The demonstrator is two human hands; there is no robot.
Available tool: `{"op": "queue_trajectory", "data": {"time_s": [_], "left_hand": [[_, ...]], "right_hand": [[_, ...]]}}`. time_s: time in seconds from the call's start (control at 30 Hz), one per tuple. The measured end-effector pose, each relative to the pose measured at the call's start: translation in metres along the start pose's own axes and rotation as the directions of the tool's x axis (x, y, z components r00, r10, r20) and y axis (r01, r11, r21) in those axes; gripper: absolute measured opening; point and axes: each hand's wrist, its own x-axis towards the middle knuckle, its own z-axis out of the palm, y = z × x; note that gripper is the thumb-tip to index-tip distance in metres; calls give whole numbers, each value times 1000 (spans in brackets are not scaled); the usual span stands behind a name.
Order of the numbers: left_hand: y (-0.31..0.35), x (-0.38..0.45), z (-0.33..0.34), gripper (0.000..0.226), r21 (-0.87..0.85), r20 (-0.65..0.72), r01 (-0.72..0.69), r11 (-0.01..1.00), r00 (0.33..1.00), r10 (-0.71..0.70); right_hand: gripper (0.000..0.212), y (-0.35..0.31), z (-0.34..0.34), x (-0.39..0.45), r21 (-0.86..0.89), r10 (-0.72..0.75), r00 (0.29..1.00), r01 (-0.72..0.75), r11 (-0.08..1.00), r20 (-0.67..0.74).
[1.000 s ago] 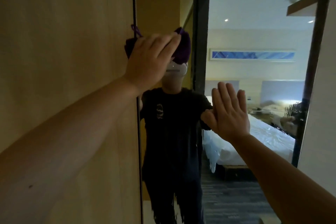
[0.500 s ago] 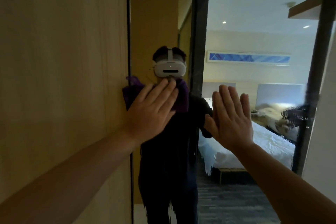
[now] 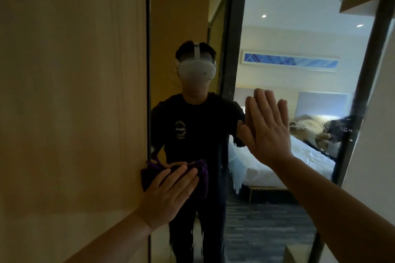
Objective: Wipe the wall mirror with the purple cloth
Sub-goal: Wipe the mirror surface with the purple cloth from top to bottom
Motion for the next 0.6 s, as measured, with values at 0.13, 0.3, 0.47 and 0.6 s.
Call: {"op": "queue_trajectory", "data": {"time_s": [0.13, 0.3, 0.47, 0.6], "left_hand": [[-9, 25, -18, 40, -106, -41, 16, 994, 999, -21], [-47, 119, -46, 36, -88, -202, 106, 990, 972, -122], [-95, 257, -63, 45, 45, -346, 108, 993, 934, -87], [-112, 336, -68, 46, 154, -316, 113, 982, 947, -60]], "right_hand": [[65, 20, -24, 1, -4, 57, 996, -57, 998, 70], [69, 75, -32, 2, -108, 190, 977, -180, 978, 98], [69, 86, -17, -2, -132, 133, 990, -127, 983, 40], [67, 89, -17, -3, -107, 149, 986, -142, 984, 68]]}}
